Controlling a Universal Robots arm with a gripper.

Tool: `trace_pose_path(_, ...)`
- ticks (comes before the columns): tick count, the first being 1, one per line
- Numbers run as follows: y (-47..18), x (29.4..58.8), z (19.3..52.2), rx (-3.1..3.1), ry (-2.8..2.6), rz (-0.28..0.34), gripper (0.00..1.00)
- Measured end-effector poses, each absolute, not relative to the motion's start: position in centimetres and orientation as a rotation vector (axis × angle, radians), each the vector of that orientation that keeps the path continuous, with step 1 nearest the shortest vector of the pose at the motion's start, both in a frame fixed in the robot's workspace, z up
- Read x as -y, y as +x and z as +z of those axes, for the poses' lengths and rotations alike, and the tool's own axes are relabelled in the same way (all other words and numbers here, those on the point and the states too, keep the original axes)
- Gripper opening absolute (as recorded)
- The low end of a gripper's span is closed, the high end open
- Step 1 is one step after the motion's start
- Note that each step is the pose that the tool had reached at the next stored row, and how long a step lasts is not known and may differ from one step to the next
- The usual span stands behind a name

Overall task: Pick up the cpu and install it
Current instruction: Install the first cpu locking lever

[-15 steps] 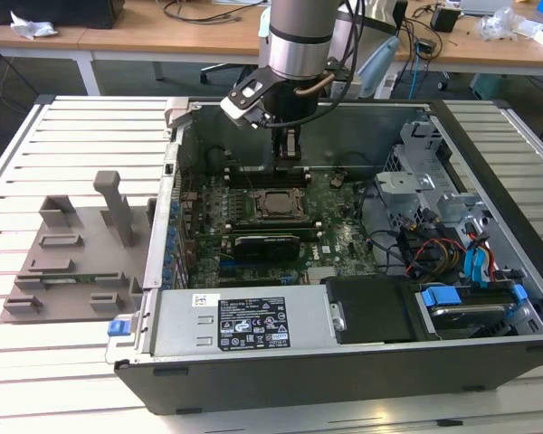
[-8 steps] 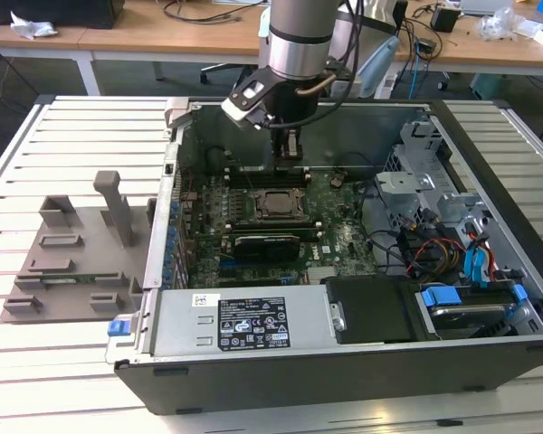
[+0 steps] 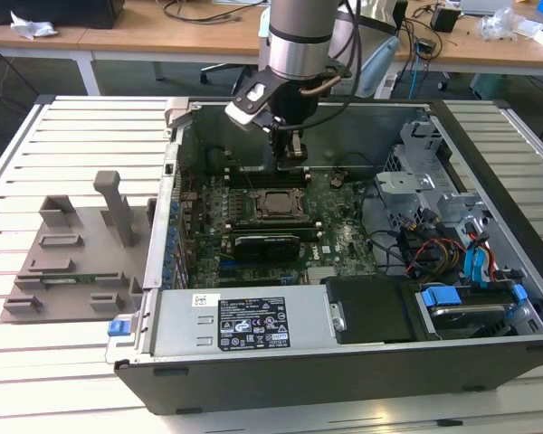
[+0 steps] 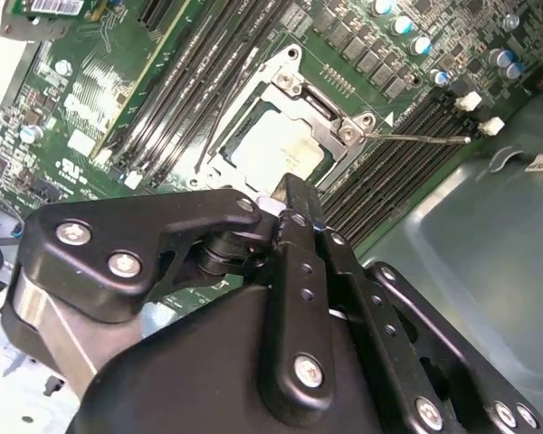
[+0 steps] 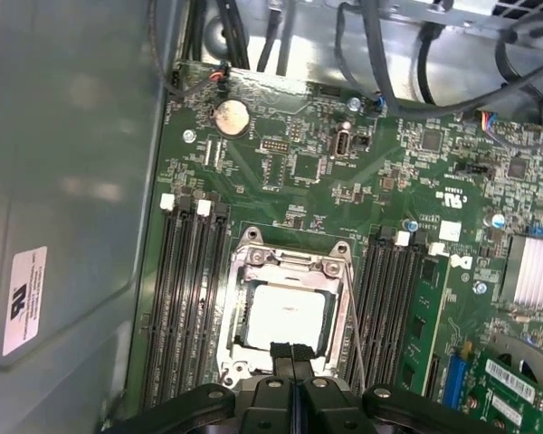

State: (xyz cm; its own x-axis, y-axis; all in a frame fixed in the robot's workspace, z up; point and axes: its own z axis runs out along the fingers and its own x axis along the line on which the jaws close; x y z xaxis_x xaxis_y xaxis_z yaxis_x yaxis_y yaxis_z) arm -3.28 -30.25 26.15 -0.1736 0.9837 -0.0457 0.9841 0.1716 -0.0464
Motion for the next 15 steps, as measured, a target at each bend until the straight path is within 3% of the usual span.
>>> trace_pose_path(15,-3.28,30.25,26.15,-2.565,1.792,-0.100,0.11)
